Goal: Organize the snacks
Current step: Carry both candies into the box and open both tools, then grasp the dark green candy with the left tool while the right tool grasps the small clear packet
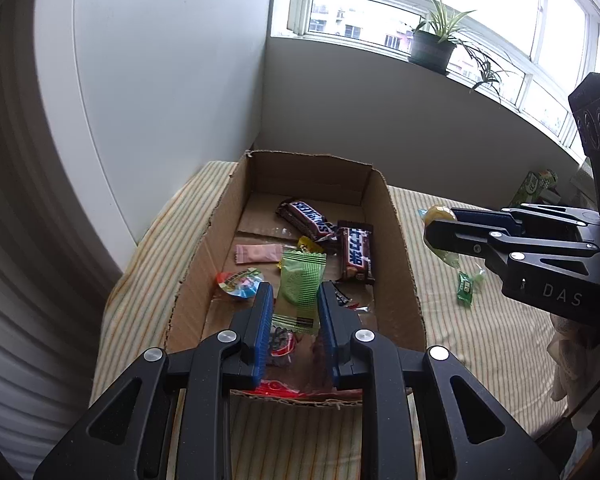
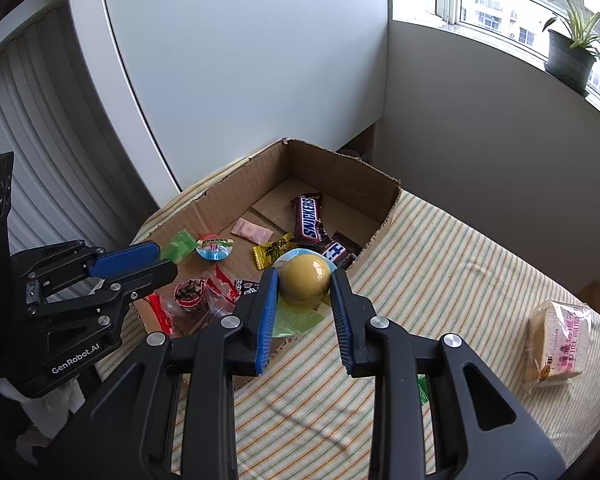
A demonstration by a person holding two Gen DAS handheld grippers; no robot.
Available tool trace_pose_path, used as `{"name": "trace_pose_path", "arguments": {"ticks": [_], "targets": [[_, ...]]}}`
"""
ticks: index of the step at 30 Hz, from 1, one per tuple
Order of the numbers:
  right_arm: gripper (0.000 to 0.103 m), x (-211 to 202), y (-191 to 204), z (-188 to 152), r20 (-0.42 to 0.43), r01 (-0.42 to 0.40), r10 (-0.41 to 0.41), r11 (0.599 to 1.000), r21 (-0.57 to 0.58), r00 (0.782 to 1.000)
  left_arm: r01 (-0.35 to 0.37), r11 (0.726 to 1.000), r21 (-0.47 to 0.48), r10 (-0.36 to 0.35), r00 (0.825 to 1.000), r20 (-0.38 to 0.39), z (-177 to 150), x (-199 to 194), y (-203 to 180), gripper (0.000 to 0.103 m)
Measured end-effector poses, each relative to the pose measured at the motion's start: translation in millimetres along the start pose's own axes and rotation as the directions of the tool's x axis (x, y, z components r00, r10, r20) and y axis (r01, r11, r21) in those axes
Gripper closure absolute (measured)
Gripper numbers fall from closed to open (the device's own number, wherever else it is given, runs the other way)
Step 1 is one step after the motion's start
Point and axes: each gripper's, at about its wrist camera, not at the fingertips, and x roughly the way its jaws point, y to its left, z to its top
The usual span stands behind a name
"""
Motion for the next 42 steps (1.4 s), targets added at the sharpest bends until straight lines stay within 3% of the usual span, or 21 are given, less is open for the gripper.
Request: {"name": "trace_pose_path", "arguments": {"ticks": [5, 9, 14, 17, 19, 30, 33, 42], "targets": [[0.074, 7.4, 5.5, 3.5, -0.014, -0.007, 0.007, 1.0, 0.004, 1.0, -0.005, 1.0, -0.005, 0.005, 1.0, 0.0, 1.5, 1.8, 6.5, 0.08], [0.048, 5.8, 5.8, 5.2, 0.0, -0.007, 0.007, 1.0, 0.013, 1.0, -0.008, 1.0, -0.02, 0.008, 1.0, 0.002, 3.0, 3.4, 11.8, 0.08], [0.046, 3.5, 7.0, 6.7, 0.003, -0.001, 0.001, 1.0, 0.01, 1.0, -0.018, 0.999, -0.03, 0.018, 1.0, -0.001, 3.2, 3.5, 15.7, 0.08], [0.034, 0.5, 7.5, 5.4, 0.012, 0.004, -0.004, 1.0, 0.006, 1.0, -0.022, 0.999, -0.03, 0.022, 1.0, 0.001, 3.1, 2.3, 16.2, 0.073], [0.034, -1.7, 7.5, 5.0, 0.015, 0.004, -0.004, 1.0, 0.003, 1.0, -0.021, 0.999, -0.027, 0.021, 1.0, 0.004, 3.2, 0.9, 15.6, 0.069], [0.03, -20.2, -4.7, -0.6, 0.029, 0.031, -0.031, 0.999, 0.008, 0.999, -0.004, 1.0, -0.011, 0.004, 1.0, 0.009, 3.9, -5.1, 4.0, 0.068], [0.03, -28.4, -12.6, -4.3, 0.033, 0.043, -0.043, 0.999, 0.015, 0.999, 0.005, 1.0, -0.005, -0.005, 1.0, 0.011, 3.4, -6.4, -1.1, 0.056], [0.029, -60.2, -56.3, -25.4, 0.042, 0.078, -0.081, 0.994, 0.071, 0.996, 0.04, 0.999, 0.026, -0.04, 0.999, 0.007, 1.1, -9.8, -27.9, 0.056]]}}
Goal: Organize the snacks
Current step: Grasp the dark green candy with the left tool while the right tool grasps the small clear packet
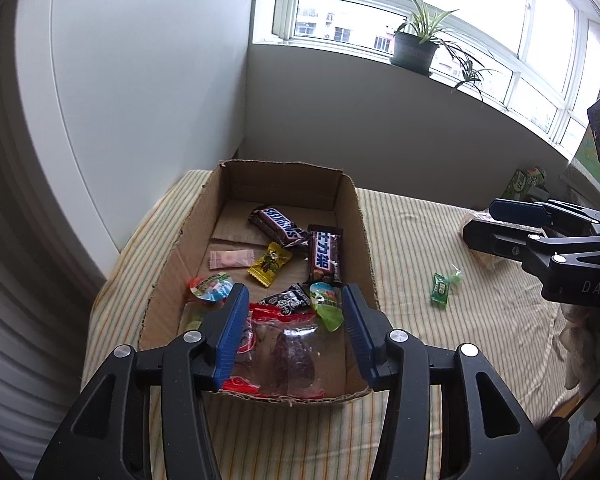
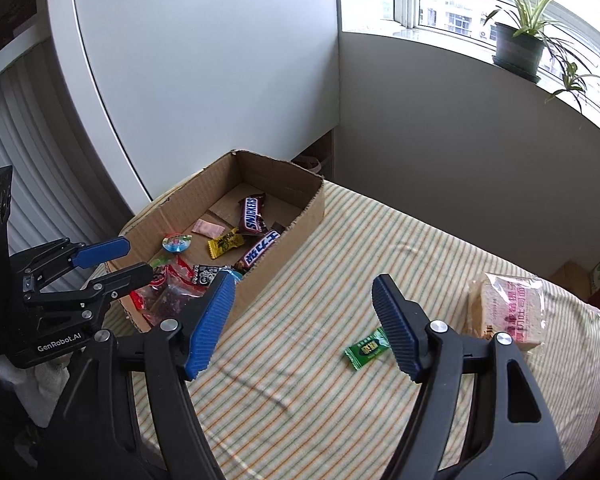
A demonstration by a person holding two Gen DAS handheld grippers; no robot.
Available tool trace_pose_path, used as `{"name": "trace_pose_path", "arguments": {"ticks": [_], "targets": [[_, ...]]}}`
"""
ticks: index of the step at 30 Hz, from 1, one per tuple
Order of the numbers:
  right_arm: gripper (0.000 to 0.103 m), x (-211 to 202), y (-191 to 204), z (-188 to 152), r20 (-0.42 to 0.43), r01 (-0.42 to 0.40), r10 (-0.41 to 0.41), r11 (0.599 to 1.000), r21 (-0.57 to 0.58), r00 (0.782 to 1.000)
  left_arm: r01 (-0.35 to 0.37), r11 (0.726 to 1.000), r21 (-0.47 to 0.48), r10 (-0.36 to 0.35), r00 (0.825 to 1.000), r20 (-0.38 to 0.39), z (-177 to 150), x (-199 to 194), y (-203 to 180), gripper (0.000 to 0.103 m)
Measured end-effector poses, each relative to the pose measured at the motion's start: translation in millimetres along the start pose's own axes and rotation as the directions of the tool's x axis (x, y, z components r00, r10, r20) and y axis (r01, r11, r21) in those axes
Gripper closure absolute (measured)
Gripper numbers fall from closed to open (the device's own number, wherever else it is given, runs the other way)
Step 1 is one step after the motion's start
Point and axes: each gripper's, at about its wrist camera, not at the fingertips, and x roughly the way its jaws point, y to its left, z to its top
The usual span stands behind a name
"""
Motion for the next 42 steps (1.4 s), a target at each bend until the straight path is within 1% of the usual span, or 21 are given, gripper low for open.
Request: {"name": "trace_pose_path", "arguments": {"ticks": [7, 12, 17, 23, 25, 27, 29, 30, 32, 36, 40, 42], "targets": [[0.029, -18.1, -46.3, -24.0, -0.003, 0.036, -0.036, 0.997, 0.066, 0.999, 0.04, 0.998, 0.042, -0.04, 0.999, -0.018, -3.0, 6.8, -34.1, 0.056], [0.029, -21.3, -75.2, -43.3, -0.023, 0.053, -0.051, 0.993, 0.108, 0.998, 0.077, 0.995, 0.071, -0.074, 0.996, -0.042, -6.2, 17.0, -60.6, 0.056], [0.029, -14.8, -93.8, -60.2, -0.041, 0.027, -0.021, 0.99, 0.136, 0.999, 0.124, 0.987, 0.106, -0.117, 0.99, -0.076, -11.0, 29.6, -87.7, 0.056], [0.029, 4.8, -102.9, -73.6, -0.064, -0.014, 0.023, 0.991, 0.135, 0.998, 0.145, 0.979, 0.146, -0.128, 0.984, -0.12, -16.3, 51.9, -113.5, 0.056], [0.032, 14.6, -104.0, -75.9, -0.078, -0.029, 0.039, 0.991, 0.128, 0.996, 0.15, 0.976, 0.155, -0.129, 0.982, -0.136, -16.9, 61.1, -120.6, 0.056], [0.043, 24.6, -104.9, -76.6, -0.093, -0.039, 0.049, 0.993, 0.115, 0.994, 0.162, 0.973, 0.166, -0.136, 0.979, -0.153, -17.6, 70.5, -127.7, 0.056], [0.048, 34.5, -105.8, -78.3, -0.109, -0.045, 0.057, 0.994, 0.104, 0.992, 0.172, 0.968, 0.181, -0.142, 0.976, -0.167, -19.4, 78.8, -134.5, 0.058], [0.048, 39.0, -106.7, -78.8, -0.115, -0.048, 0.06, 0.994, 0.101, 0.992, 0.177, 0.966, 0.187, -0.144, 0.974, -0.177, -19.7, 83.5, -137.5, 0.06], [0.049, 48.3, -109.1, -80.8, -0.125, -0.054, 0.066, 0.994, 0.095, 0.99, 0.187, 0.963, 0.193, -0.15, 0.97, -0.193, -19.9, 92.4, -142.3, 0.063], [0.053, 62.1, -112.5, -81.8, -0.139, -0.062, 0.073, 0.995, 0.084, 0.988, 0.201, 0.958, 0.203, -0.157, 0.964, -0.214, -19.3, 106.9, -149.5, 0.063], [0.053, 71.1, -114.8, -81.6, -0.147, -0.065, 0.075, 0.995, 0.071, 0.986, 0.21, 0.953, 0.219, -0.16, 0.961, -0.225, -18.9, 115.8, -154.4, 0.064], [0.053, 74.8, -115.6, -80.9, -0.151, -0.064, 0.073, 0.996, 0.063, 0.986, 0.207, 0.952, 0.224, -0.155, 0.961, -0.229, -18.6, 120.0, -155.7, 0.067]]}}
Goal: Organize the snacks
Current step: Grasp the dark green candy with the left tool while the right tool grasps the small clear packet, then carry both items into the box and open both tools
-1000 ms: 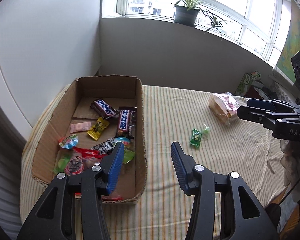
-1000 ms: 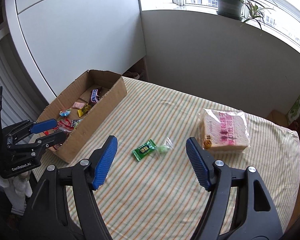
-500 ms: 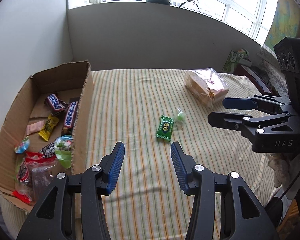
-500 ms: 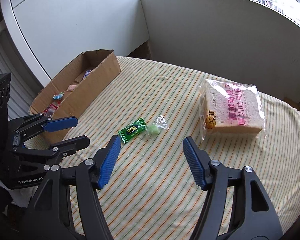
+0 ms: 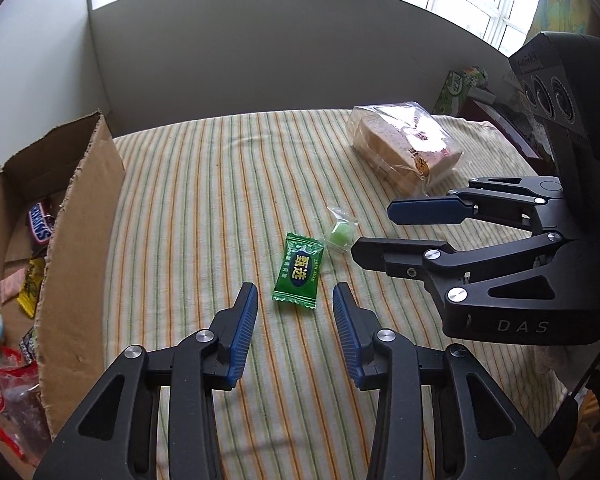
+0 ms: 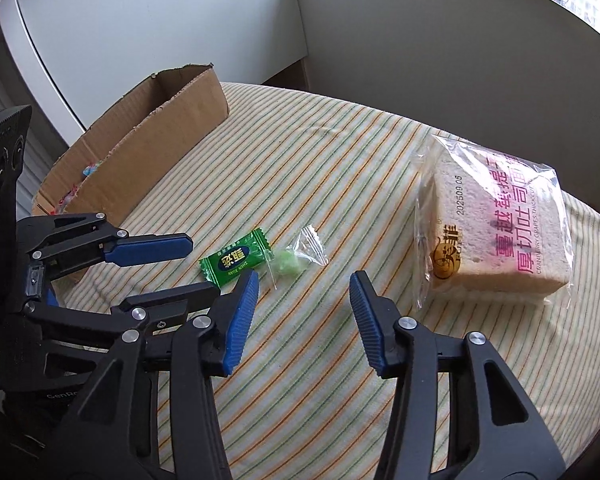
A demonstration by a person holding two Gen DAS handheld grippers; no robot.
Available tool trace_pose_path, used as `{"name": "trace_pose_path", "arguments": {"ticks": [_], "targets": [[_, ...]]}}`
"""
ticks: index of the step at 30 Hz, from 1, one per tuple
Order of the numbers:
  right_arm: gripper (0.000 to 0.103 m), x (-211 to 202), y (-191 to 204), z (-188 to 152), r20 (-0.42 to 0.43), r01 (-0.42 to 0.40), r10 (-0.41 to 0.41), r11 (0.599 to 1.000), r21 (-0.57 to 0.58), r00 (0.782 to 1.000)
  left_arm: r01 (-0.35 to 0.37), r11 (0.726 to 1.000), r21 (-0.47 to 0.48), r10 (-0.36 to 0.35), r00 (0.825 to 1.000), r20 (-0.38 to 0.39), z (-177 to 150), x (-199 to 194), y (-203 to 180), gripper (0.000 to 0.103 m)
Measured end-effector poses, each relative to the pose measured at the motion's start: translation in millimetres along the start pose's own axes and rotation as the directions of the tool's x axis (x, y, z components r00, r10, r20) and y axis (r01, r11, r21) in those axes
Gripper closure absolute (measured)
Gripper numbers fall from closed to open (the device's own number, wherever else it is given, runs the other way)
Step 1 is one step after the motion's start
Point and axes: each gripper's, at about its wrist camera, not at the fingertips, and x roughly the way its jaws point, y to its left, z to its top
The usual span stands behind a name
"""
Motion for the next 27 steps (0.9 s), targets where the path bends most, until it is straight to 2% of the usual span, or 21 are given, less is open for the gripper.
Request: {"name": "trace_pose_path", "arguments": {"ticks": [5, 14, 23, 27], "targets": [[0.061, 5.3, 1.8, 2.8, -0.01, 0.01, -0.01, 1.0, -0.029, 1.0, -0.002, 1.0, 0.009, 0.002, 1.0, -0.012, 1.0, 9.9, -0.9, 0.07], [0.061, 13.5, 4.9, 11.0, -0.018, 0.029, -0.03, 0.998, -0.055, 0.999, -0.024, 0.999, 0.029, 0.024, 1.0, -0.004, 6.0, 18.1, -1.3, 0.078], [0.062, 21.5, 6.4, 18.4, -0.016, 0.035, -0.036, 0.997, -0.07, 0.999, -0.036, 0.999, 0.018, 0.036, 0.999, 0.004, 7.3, 18.3, 5.1, 0.08], [0.073, 23.1, 9.5, 20.0, -0.015, 0.06, -0.062, 0.994, -0.097, 0.998, -0.042, 0.999, -0.002, 0.042, 0.999, 0.008, 7.3, 17.1, 10.2, 0.081]]}}
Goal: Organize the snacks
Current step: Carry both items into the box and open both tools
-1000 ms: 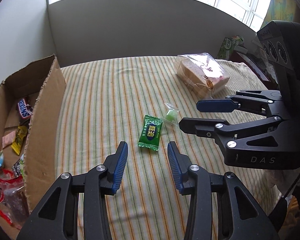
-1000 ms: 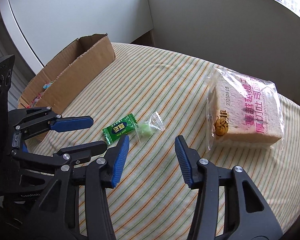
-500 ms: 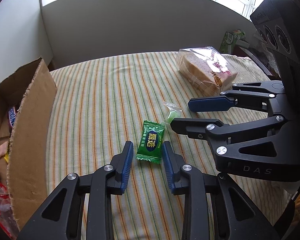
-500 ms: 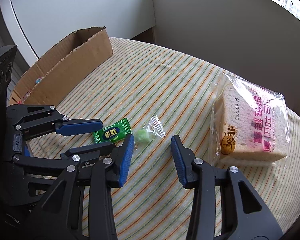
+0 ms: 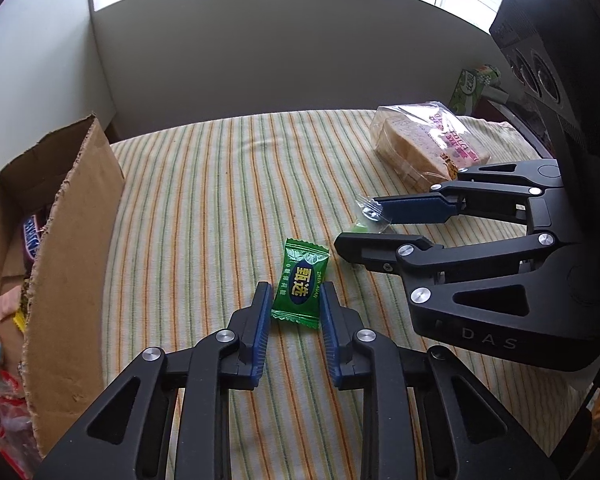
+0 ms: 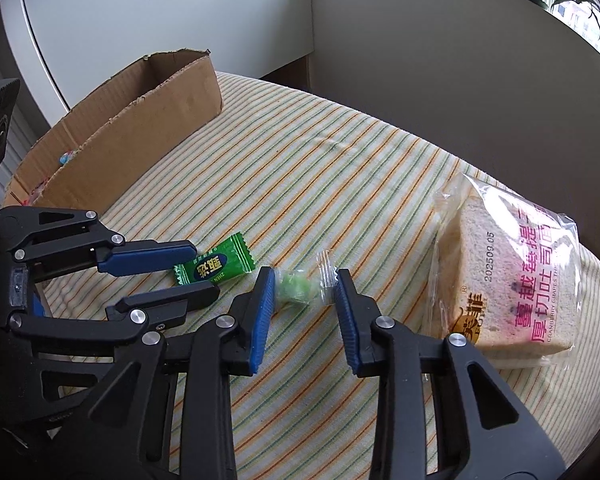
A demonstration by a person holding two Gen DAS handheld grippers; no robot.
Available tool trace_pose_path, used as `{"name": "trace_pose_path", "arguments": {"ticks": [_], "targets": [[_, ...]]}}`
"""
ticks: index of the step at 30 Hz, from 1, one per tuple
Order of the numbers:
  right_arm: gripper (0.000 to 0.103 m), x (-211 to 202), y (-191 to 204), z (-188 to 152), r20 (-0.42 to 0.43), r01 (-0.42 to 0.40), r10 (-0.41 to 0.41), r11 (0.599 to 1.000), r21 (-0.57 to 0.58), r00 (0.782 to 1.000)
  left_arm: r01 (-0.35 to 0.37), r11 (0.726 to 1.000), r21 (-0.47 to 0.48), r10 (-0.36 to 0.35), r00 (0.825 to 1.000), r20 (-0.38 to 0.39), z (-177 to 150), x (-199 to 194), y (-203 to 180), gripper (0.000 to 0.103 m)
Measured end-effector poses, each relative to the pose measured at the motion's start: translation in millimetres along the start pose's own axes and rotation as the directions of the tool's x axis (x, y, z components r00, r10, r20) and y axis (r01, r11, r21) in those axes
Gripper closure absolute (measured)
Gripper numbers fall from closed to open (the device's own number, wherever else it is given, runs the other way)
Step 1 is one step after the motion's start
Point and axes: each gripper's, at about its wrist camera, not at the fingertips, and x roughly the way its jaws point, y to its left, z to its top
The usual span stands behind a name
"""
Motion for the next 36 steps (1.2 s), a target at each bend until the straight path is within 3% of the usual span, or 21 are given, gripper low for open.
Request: {"name": "trace_pose_path", "arguments": {"ticks": [2, 10, 18, 29, 36], "targets": [[0.083, -1.1, 0.7, -0.3, 0.0, 0.001, -0.001, 1.0, -0.001, 1.0, -0.005, 1.0, -0.012, 0.006, 1.0, 0.001, 0.4, -0.2, 3.1, 0.081], [0.083, -10.9, 1.8, -2.6, 0.013, -0.001, 0.001, 1.0, 0.028, 1.0, -0.011, 0.999, -0.034, 0.011, 1.0, 0.011, -2.9, -9.3, 9.8, 0.081], [0.083, -47.6, 18.1, -0.3, 0.058, 0.022, -0.023, 1.0, 0.017, 0.998, -0.001, 0.999, -0.036, 0.003, 0.998, 0.055, -5.6, -40.6, 7.4, 0.081], [0.083, -104.8, 67.4, 13.4, 0.137, 0.033, -0.03, 0.999, -0.021, 0.99, -0.037, 0.997, -0.072, 0.047, 0.988, 0.144, -16.1, -106.9, 26.4, 0.081], [0.083, -116.6, 107.7, 30.6, 0.169, 0.016, -0.007, 0.999, -0.048, 0.986, -0.074, 0.992, -0.105, 0.093, 0.978, 0.185, -28.4, -139.6, 47.0, 0.081]]}}
